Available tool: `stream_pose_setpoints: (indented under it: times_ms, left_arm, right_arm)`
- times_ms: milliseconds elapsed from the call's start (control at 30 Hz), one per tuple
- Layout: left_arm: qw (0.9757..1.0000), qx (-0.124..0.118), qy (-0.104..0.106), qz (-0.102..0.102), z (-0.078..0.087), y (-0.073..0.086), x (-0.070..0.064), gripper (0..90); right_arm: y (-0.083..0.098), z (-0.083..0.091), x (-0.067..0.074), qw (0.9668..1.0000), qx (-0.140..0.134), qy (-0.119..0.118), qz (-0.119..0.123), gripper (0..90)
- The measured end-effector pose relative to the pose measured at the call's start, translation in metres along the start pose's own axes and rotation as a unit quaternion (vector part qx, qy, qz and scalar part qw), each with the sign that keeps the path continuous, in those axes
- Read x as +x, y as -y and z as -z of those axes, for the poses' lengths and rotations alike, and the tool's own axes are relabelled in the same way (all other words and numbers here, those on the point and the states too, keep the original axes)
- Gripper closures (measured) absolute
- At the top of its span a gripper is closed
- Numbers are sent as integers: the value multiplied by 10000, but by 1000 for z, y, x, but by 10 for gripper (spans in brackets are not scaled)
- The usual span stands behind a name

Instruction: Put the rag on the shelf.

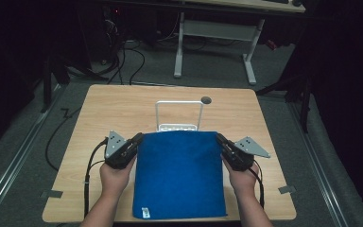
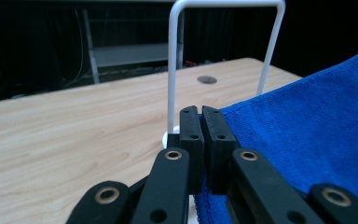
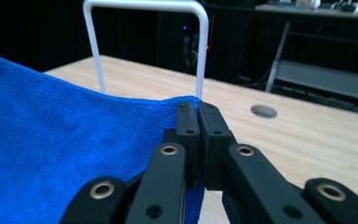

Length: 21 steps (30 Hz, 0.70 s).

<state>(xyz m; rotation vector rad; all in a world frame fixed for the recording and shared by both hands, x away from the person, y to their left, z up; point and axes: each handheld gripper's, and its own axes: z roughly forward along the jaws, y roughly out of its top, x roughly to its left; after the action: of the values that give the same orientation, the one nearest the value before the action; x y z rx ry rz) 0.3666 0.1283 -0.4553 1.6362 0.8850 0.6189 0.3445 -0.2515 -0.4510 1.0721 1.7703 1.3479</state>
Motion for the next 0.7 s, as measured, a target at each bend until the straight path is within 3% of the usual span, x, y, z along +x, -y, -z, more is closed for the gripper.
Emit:
stream_pose_setpoints:
  times_ms: [300, 400, 600, 700]
  left_arm:
    - [9987, -514, -5, -48, 21, -23, -4, 879]
    - [9978, -650, -67, -112, 25, -32, -3, 880]
    - [9955, -939, -90, -64, 31, -51, 1, 881]
    - [9949, -992, -105, -136, 31, -60, 0, 881]
  right_arm:
    - [-24, 20, 8, 9987, -511, -19, 77, 882]
    - [-38, 30, 12, 9966, -780, 27, 247, 882]
    - [-56, 36, 15, 9938, -1057, 39, 343, 882]
    - [-64, 39, 14, 9924, -1177, 66, 344, 882]
